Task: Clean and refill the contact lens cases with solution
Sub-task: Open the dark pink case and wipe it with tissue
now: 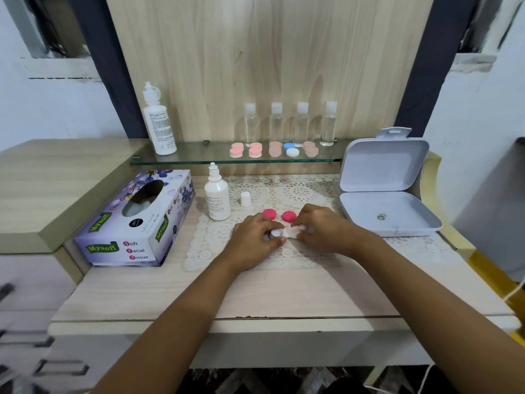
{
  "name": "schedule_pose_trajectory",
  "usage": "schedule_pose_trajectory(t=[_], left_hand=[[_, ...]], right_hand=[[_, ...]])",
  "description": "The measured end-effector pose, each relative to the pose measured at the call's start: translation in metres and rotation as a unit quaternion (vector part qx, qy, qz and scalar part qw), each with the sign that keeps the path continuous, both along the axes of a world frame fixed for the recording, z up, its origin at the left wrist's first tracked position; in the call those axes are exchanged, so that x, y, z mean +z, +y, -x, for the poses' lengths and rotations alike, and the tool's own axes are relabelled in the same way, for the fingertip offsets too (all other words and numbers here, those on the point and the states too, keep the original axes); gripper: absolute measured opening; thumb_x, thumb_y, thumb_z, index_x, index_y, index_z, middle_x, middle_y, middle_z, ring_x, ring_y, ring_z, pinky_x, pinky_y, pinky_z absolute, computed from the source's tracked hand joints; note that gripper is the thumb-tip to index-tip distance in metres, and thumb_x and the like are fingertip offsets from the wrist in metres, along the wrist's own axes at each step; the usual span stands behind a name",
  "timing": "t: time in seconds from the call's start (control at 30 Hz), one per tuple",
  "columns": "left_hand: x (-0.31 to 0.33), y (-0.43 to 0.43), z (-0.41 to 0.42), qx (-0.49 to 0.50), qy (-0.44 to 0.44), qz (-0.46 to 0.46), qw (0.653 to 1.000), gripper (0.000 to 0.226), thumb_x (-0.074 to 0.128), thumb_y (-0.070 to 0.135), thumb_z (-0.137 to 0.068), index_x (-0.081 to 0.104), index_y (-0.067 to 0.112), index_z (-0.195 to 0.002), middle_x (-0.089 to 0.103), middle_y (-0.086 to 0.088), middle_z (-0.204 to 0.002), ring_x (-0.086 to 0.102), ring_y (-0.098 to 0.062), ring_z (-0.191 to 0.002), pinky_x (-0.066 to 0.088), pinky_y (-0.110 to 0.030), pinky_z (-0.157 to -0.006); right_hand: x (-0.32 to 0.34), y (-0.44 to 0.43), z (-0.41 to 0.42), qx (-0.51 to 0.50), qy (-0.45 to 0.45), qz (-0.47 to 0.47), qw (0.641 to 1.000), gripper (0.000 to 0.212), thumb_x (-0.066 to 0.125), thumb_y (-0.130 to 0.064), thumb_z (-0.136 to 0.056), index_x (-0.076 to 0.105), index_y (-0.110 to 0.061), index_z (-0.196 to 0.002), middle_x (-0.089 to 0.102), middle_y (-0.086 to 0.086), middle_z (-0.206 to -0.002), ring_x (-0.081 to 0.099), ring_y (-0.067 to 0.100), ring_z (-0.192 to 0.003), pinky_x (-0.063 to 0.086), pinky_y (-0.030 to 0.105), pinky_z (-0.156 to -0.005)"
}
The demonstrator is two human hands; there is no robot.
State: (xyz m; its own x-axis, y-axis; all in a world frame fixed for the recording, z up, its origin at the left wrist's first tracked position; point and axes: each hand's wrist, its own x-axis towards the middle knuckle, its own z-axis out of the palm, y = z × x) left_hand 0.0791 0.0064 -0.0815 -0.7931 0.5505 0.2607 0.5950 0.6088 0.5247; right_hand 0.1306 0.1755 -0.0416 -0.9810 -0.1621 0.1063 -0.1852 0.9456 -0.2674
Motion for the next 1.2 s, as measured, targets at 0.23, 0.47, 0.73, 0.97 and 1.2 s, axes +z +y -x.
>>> schedule_pose_trajectory(t=[0.23,0.47,0.73,0.97,1.2], left_hand=[[-0.001,0.0,0.0,-0.001,0.007,0.006,1.0,0.028,0.059,0.034,-0.089,0.065,0.025,-0.114,0.055,0.003,-0.119,0.045,-0.015,-0.115,0.03,-0.029,-0.093],[0.0,0.0,-0.001,-0.002,0.006,0.002,1.0,0.028,0.059,0.034,-0.089,0.065,0.025,-0.114,0.055,0.003,-0.119,0.045,-0.015,-0.114,0.032,-0.032,-0.096],[0.0,0.0,0.0,-0.007,0.002,-0.004,1.0,0.028,0.06,0.033,-0.089,0.065,0.024,-0.115,0.055,0.004,-0.122,0.046,-0.015,-0.116,0.032,-0.035,-0.1],[-0.002,-0.001,0.002,-0.011,0.003,-0.011,1.0,0.028,0.061,0.032,-0.088,0.066,0.023,-0.114,0.055,0.005,-0.122,0.046,-0.014,-0.117,0.033,-0.038,-0.101],[-0.004,0.0,0.003,-0.008,0.007,-0.012,1.0,0.026,0.061,0.032,-0.088,0.066,0.024,-0.113,0.056,0.003,-0.122,0.046,-0.015,-0.118,0.033,-0.037,-0.101]], right_hand=[[0.007,0.0,0.006,0.012,-0.037,-0.057,0.998,0.034,0.057,-0.018,-0.088,0.059,-0.013,-0.122,0.052,0.008,-0.117,0.05,0.024,-0.11,0.034,0.024,-0.08],[0.01,0.003,0.008,0.029,-0.052,-0.105,0.993,0.032,0.056,-0.023,-0.089,0.057,-0.02,-0.121,0.051,0.002,-0.118,0.044,0.025,-0.111,0.041,0.039,-0.09],[0.011,0.009,0.008,0.04,-0.043,-0.105,0.993,0.032,0.058,-0.029,-0.089,0.059,-0.027,-0.12,0.054,-0.003,-0.12,0.043,0.022,-0.112,0.042,0.039,-0.09],[0.014,0.009,0.005,0.062,0.016,-0.196,0.978,0.033,0.051,-0.038,-0.091,0.056,-0.034,-0.124,0.052,-0.009,-0.122,0.043,0.018,-0.112,0.03,0.027,-0.075],[0.013,0.001,0.004,0.054,0.008,-0.221,0.974,0.035,0.048,-0.027,-0.092,0.052,-0.021,-0.127,0.05,-0.002,-0.125,0.039,0.02,-0.116,0.029,0.028,-0.073]])
